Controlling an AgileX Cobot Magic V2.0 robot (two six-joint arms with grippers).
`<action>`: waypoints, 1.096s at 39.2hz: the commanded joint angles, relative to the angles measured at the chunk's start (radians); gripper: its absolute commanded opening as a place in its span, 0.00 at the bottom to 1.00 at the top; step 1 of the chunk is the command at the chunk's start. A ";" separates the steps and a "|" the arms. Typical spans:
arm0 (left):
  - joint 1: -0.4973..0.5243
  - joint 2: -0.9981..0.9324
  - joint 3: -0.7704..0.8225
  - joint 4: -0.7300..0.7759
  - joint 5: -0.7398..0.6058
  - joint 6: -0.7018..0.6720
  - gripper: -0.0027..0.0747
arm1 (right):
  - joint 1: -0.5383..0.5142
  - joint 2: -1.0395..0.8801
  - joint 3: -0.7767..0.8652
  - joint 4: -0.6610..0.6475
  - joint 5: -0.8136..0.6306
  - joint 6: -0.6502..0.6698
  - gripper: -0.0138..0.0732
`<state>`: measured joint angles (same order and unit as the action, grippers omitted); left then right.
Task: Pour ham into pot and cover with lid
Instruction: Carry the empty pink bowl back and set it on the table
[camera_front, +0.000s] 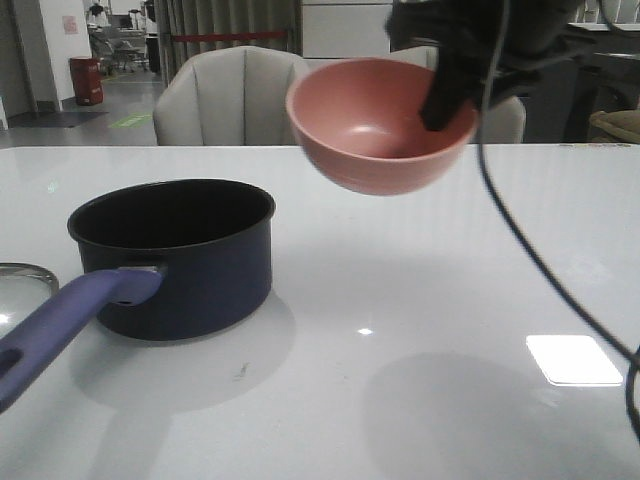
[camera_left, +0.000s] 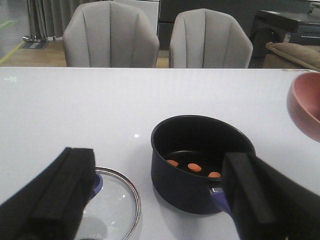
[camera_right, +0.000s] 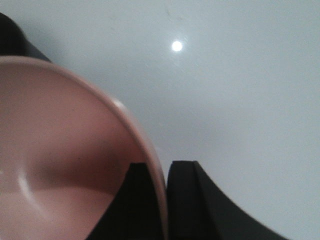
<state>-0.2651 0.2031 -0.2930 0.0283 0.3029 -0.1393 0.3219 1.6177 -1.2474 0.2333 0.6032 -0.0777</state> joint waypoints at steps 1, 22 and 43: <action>-0.008 0.018 -0.028 -0.001 -0.086 -0.001 0.76 | -0.071 -0.053 -0.025 0.014 0.049 0.005 0.32; -0.008 0.018 -0.028 -0.001 -0.086 -0.001 0.76 | -0.224 0.055 0.058 0.015 0.096 0.005 0.35; -0.008 0.018 -0.028 -0.001 -0.086 -0.001 0.76 | -0.224 0.122 0.056 -0.016 0.099 -0.012 0.48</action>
<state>-0.2651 0.2031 -0.2930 0.0283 0.3029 -0.1393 0.1035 1.7867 -1.1684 0.2370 0.7188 -0.0779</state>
